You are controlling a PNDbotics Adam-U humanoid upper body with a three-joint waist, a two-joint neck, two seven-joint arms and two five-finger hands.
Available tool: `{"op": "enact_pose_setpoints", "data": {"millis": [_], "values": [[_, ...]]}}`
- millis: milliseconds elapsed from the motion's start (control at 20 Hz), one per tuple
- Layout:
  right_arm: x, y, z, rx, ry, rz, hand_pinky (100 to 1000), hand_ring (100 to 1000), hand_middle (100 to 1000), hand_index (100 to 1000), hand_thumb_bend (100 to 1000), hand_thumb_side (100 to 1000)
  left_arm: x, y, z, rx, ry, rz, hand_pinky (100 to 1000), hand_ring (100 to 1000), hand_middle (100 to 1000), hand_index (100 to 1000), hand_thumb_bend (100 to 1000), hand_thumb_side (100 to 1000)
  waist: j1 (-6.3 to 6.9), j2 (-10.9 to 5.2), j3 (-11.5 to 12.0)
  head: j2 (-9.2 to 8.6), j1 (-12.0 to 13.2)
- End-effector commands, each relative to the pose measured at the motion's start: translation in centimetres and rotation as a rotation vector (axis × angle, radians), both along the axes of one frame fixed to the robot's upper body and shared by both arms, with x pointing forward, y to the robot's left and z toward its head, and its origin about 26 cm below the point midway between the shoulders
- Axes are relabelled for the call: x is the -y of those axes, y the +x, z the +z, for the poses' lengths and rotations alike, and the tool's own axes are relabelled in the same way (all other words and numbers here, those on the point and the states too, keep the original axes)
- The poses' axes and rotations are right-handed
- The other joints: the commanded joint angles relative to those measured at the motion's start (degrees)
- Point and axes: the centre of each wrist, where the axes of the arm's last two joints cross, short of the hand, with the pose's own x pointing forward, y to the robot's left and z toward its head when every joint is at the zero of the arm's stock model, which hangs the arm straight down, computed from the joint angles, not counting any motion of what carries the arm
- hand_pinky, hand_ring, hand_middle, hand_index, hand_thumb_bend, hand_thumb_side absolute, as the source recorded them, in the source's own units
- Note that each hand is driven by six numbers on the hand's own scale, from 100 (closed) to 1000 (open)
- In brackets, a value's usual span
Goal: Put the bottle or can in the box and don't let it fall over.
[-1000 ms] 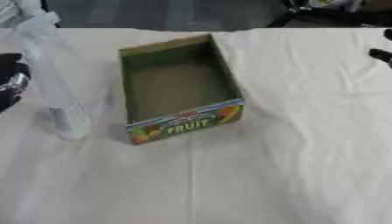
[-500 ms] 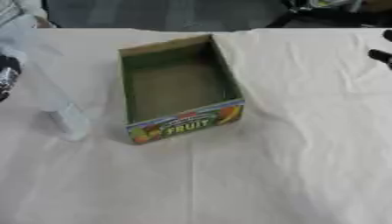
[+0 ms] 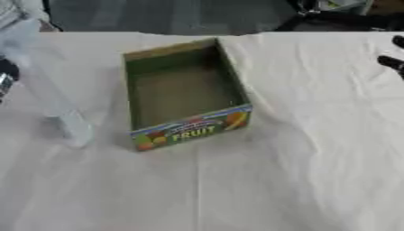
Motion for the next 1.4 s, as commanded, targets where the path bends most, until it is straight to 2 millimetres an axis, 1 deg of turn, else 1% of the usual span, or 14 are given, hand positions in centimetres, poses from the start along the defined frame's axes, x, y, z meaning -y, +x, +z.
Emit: {"op": "enact_pose_setpoints", "data": {"millis": [50, 400, 1000, 1400], "values": [[0.0, -0.4, 0.9, 0.028, -0.014, 0.004, 771, 919, 934, 934, 100, 1000, -0.4, 0.0, 1.0, 0.016, 0.031, -0.005, 1000, 917, 793, 921, 100, 696, 0.07, -0.50, 0.0, -0.85, 0.1], [-0.1, -0.3, 0.8, 0.025, -0.013, 0.005, 772, 919, 934, 934, 100, 1000, -0.1, 0.7, 0.8, -0.016, 0.038, -0.028, 1000, 917, 792, 921, 100, 711, 0.10, -0.34, -0.2, -1.25, 0.6], [-0.2, -0.3, 0.8, 0.020, -0.016, 0.008, 773, 919, 935, 935, 100, 1000, 0.6, 1.5, 1.3, -0.014, 0.037, -0.052, 1000, 916, 790, 915, 100, 710, 0.23, -0.07, -0.6, -1.77, 0.9], [-0.2, -0.3, 0.8, 0.017, -0.016, 0.010, 774, 920, 936, 936, 100, 1000, 1.1, 2.2, 1.4, -0.016, 0.033, -0.042, 1000, 900, 758, 899, 100, 707, 0.28, 0.16, -1.0, -1.83, 0.9]]}}
